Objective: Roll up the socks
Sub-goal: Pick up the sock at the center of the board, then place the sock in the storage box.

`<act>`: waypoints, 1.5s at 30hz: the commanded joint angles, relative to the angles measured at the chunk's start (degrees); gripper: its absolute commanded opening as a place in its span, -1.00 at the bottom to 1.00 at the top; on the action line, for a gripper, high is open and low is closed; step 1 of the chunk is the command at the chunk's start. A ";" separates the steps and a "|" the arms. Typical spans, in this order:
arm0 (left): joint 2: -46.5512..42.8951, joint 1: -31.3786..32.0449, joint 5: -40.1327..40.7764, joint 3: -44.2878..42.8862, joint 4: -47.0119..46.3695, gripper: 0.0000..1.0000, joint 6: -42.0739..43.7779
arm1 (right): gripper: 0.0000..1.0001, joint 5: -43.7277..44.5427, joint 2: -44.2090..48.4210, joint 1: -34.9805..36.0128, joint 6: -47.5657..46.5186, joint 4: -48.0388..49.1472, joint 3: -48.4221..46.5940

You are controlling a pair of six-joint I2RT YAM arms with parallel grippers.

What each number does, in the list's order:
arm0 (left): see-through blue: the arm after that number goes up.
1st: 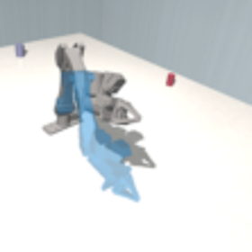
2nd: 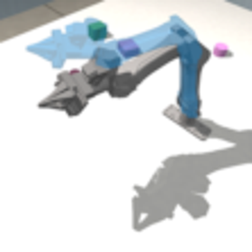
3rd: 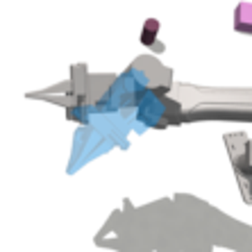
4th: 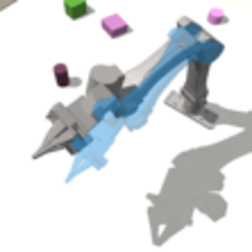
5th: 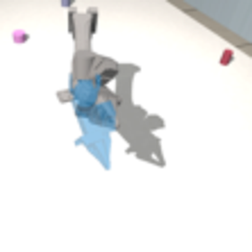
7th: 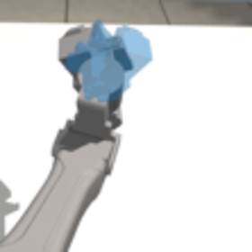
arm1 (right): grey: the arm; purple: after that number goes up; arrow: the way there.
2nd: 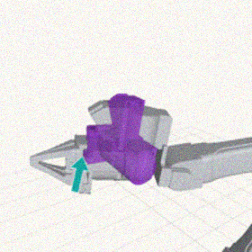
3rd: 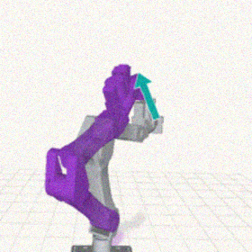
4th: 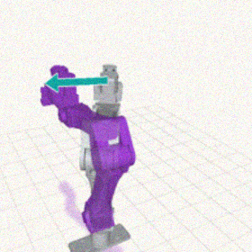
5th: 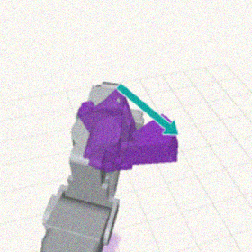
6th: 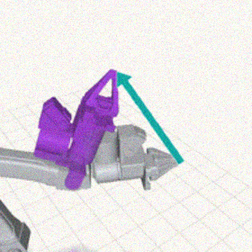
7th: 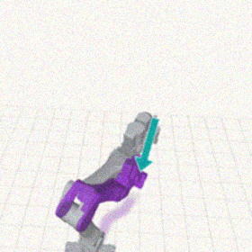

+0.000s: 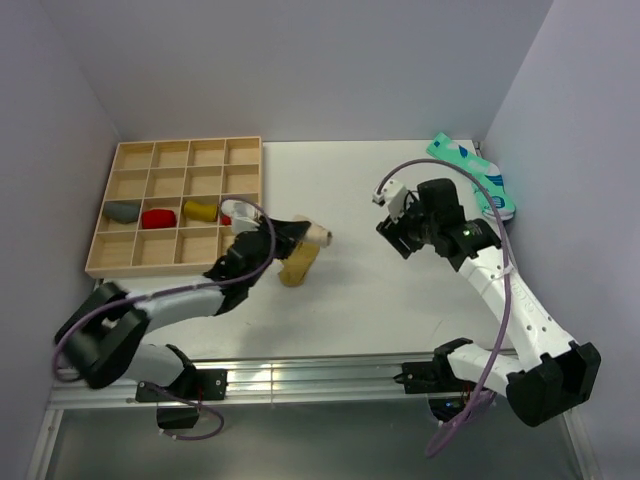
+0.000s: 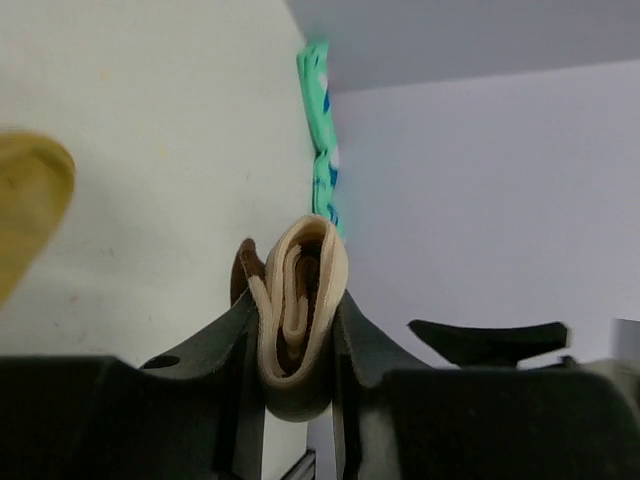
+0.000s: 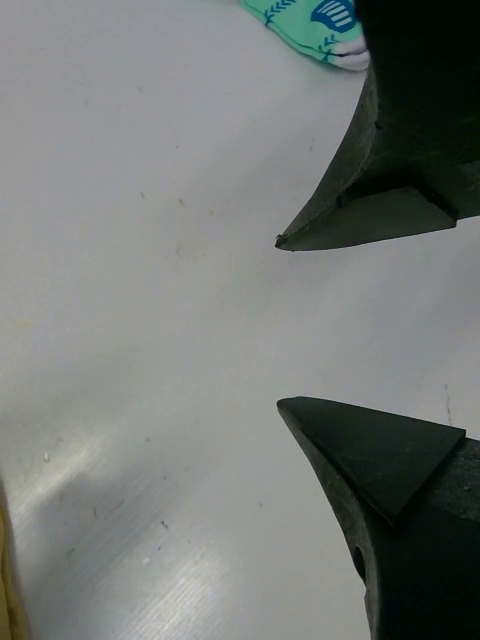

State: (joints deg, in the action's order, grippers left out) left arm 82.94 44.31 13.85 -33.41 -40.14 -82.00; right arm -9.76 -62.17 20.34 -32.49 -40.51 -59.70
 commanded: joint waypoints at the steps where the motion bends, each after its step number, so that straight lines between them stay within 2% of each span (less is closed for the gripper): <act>1: -15.49 -4.84 3.98 2.20 15.80 -0.99 6.75 | 0.34 -4.03 -1.72 -4.59 -1.87 -1.14 -5.06; 4: -29.20 -12.12 2.86 4.75 25.26 -1.00 10.44 | 0.35 -5.36 -1.81 -7.41 -2.93 -0.19 -5.42; 6: -37.62 -19.42 2.77 5.11 34.92 -0.99 12.82 | 0.36 -5.88 -1.81 -7.94 -3.28 0.26 -5.51; 8: -41.70 -24.77 -0.20 5.28 38.02 -0.99 15.71 | 0.36 -6.76 -2.60 -7.86 -3.46 0.17 -6.30; 9: -43.54 -30.28 -0.31 4.07 43.43 -0.99 16.42 | 0.36 -7.46 -3.39 -8.03 -3.54 0.08 -6.91; 11: -43.82 -35.15 -2.23 3.00 45.67 -1.00 18.35 | 0.36 -7.91 -3.92 -8.12 -3.63 0.61 -7.01; 12: -43.56 -39.96 -2.77 2.91 46.46 -1.00 18.54 | 0.36 -8.08 -4.10 -8.12 -3.72 0.96 -7.01; 14: -43.65 -44.29 -4.78 3.78 43.94 -0.99 18.45 | 0.36 -8.96 -4.54 -8.30 -4.07 1.57 -6.92; 15: -43.21 -49.62 -5.92 4.31 42.96 -1.00 18.19 | 0.36 -9.22 -4.62 -8.38 -4.16 1.75 -6.57; 17: -42.16 -54.05 -7.59 4.93 40.77 -0.99 18.27 | 0.36 -10.27 -4.89 -8.82 -4.51 2.10 -6.39; 18: -40.41 -58.60 -10.04 5.11 38.93 -1.00 18.36 | 0.36 -10.45 -5.06 -9.09 -4.60 2.36 -6.22; 24: -34.70 -72.68 -16.91 8.00 30.83 -1.00 18.10 | 0.35 -11.95 -6.65 -9.88 -6.00 3.16 -5.60; 30: -29.94 -79.73 -18.77 10.64 24.68 -0.99 16.87 | 0.35 -13.18 -7.79 -10.06 -6.44 3.33 -6.57; 36: -25.55 -80.26 -17.45 13.37 17.40 -0.99 13.27 | 0.34 -13.01 -8.40 -10.14 -6.53 3.16 -7.27; 45: -23.35 -80.44 -10.25 18.20 8.77 -0.99 9.14 | 0.33 -11.78 -8.76 -11.02 -7.76 3.07 -6.83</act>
State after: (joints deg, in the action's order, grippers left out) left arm 58.57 -35.73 0.21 -16.03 -23.38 -70.37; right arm -21.98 -70.78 10.11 -39.20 -38.98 -64.20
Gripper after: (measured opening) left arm 0.284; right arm 0.669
